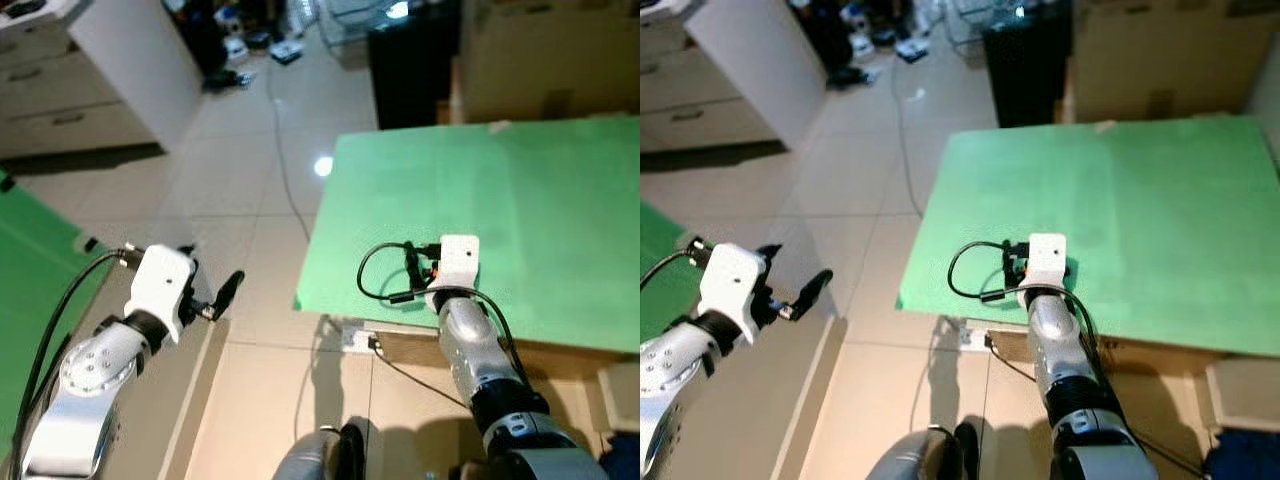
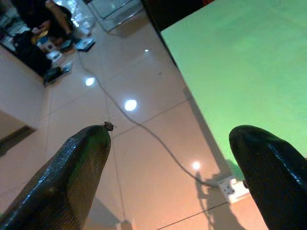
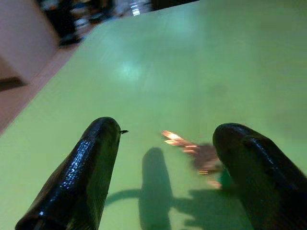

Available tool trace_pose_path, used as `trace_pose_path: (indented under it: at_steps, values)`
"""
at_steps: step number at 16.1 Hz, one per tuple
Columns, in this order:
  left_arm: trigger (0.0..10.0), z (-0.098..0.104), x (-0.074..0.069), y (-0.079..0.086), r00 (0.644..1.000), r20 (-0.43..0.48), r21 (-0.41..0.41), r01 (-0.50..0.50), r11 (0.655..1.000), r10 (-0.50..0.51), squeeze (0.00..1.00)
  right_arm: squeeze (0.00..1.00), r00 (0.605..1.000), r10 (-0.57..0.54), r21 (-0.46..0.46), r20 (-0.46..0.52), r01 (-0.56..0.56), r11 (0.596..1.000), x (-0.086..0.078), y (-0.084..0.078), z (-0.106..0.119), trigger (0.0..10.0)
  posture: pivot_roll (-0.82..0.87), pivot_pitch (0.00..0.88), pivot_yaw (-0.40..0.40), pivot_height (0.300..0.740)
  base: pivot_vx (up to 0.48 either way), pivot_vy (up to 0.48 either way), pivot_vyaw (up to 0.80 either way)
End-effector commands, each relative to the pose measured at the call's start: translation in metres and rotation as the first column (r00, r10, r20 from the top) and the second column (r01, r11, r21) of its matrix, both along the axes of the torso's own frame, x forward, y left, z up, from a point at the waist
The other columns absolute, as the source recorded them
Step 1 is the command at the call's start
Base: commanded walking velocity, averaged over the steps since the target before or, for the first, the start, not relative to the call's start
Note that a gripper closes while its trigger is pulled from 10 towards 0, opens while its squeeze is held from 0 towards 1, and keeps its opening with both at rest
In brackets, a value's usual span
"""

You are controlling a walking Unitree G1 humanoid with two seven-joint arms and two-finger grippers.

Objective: Hang keys on a hook

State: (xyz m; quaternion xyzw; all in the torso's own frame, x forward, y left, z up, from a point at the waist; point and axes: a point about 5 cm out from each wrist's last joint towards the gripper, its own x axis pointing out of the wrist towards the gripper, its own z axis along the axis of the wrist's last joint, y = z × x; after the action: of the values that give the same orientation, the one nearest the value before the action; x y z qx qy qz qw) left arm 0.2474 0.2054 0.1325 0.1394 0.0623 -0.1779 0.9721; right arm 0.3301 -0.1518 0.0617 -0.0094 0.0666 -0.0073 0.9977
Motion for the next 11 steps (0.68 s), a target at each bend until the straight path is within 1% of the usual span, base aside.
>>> trace_pose_path:
  at_steps: [1,3,6,8,11]
  values:
    - [10.0,-0.002,-0.002,0.005,1.000,-0.030,0.015,-0.002,1.000,0.003,0.00,0.00,0.999,-0.002,-0.018,0.037,0.003,1.000,0.000,0.007,0.004,10.0,0.22,0.241,0.308,0.740,0.000,0.000,0.00]
    - [10.0,-0.003,-0.005,0.002,0.999,-0.042,0.011,0.004,1.000,-0.004,0.00,0.00,0.997,-0.009,-0.043,0.076,0.012,0.999,-0.001,0.010,0.008,10.0,0.22,0.251,0.313,0.740,0.000,0.000,0.00]
    - [10.0,-0.002,-0.009,0.003,0.998,-0.058,0.010,0.012,1.000,-0.011,0.00,0.00,0.997,-0.058,-0.026,0.047,0.059,0.998,-0.005,0.001,-0.001,10.0,0.23,0.265,0.327,0.740,0.000,0.000,0.00]
    - [10.0,0.000,-0.010,0.004,0.998,-0.063,0.018,0.016,1.000,-0.015,0.00,0.00,0.998,-0.057,-0.024,0.042,0.058,0.998,-0.005,-0.002,-0.002,10.0,0.23,0.274,0.335,0.740,0.000,0.000,0.00]
    - [10.0,0.002,-0.013,0.004,0.997,-0.070,0.024,0.019,1.000,-0.017,0.00,0.00,0.997,-0.040,-0.029,0.061,0.042,0.999,-0.003,-0.006,0.002,10.0,0.24,0.279,0.335,0.740,0.000,0.000,0.00]
